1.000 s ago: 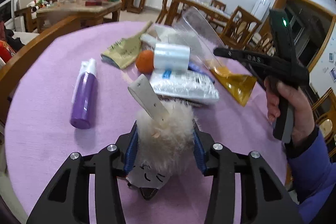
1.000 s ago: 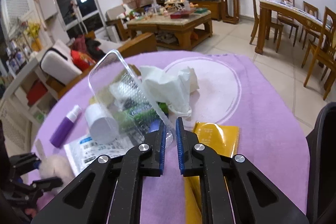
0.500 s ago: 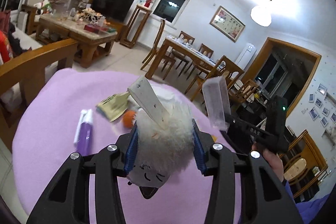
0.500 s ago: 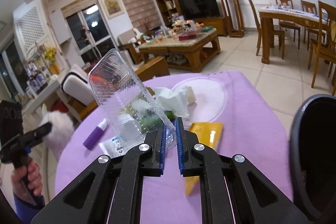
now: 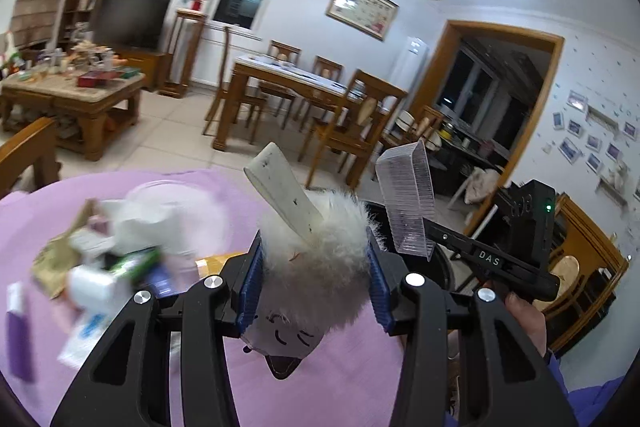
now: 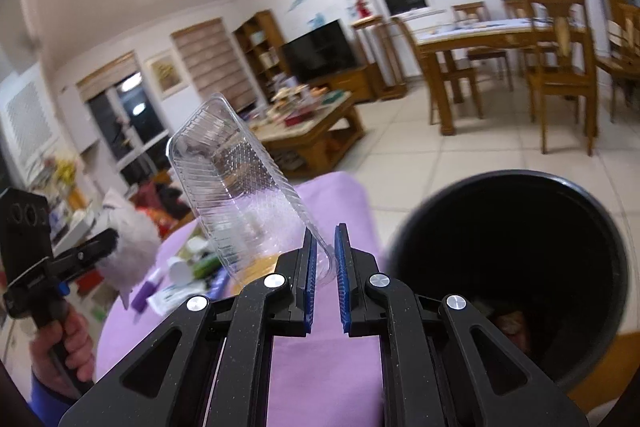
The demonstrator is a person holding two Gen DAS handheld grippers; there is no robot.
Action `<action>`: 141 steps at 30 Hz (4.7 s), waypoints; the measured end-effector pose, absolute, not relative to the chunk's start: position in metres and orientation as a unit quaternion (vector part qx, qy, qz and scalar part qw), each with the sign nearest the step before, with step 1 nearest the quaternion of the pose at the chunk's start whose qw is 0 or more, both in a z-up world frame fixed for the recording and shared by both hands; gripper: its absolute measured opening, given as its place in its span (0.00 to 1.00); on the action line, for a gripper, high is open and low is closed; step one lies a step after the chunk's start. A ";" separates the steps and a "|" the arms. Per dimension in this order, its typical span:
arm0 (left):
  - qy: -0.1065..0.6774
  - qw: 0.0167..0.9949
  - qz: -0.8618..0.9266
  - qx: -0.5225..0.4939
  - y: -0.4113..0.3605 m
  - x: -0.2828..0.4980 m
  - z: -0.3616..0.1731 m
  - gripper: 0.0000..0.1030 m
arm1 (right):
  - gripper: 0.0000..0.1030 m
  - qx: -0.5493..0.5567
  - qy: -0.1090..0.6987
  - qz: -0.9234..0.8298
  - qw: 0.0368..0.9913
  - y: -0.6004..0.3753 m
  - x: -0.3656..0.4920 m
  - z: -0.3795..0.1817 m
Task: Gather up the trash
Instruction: 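Carry toy and tray over the black bin and open both tools to drop them, then grasp the white tape roll with left tool while right tool grasps yellow snack bag, then carry tape roll and yellow bag over the black bin and open both tools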
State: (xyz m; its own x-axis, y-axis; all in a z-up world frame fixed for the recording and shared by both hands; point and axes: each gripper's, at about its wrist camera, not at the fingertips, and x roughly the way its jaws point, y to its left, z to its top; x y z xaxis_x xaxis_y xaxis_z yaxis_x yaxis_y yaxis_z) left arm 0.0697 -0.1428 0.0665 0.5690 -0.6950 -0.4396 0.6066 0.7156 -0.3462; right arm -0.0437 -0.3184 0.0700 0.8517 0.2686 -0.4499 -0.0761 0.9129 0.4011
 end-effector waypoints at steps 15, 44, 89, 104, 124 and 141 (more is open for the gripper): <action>0.335 0.834 -0.439 -0.007 -0.308 0.099 0.012 0.44 | 0.10 0.266 0.260 -0.027 0.928 -0.460 -0.080 0.005; 0.382 0.821 -0.424 0.030 -0.366 0.113 -0.029 0.65 | 0.28 0.296 0.277 -0.062 0.912 -0.485 -0.071 -0.047; 0.374 0.911 -0.172 0.036 -0.039 0.125 -0.040 0.72 | 0.64 0.098 0.422 0.125 0.893 -0.140 0.057 -0.016; 0.318 0.922 -0.216 -0.037 -0.014 0.105 -0.006 0.55 | 0.31 0.097 0.399 0.151 0.899 -0.138 0.042 -0.009; 0.272 0.913 -0.293 -0.079 -0.069 0.089 0.064 0.55 | 0.31 0.168 0.283 0.136 0.935 -0.272 -0.022 0.071; 0.297 0.854 -0.427 -0.012 -0.268 0.084 0.041 0.55 | 0.31 0.235 0.247 0.020 0.940 -0.455 -0.092 0.054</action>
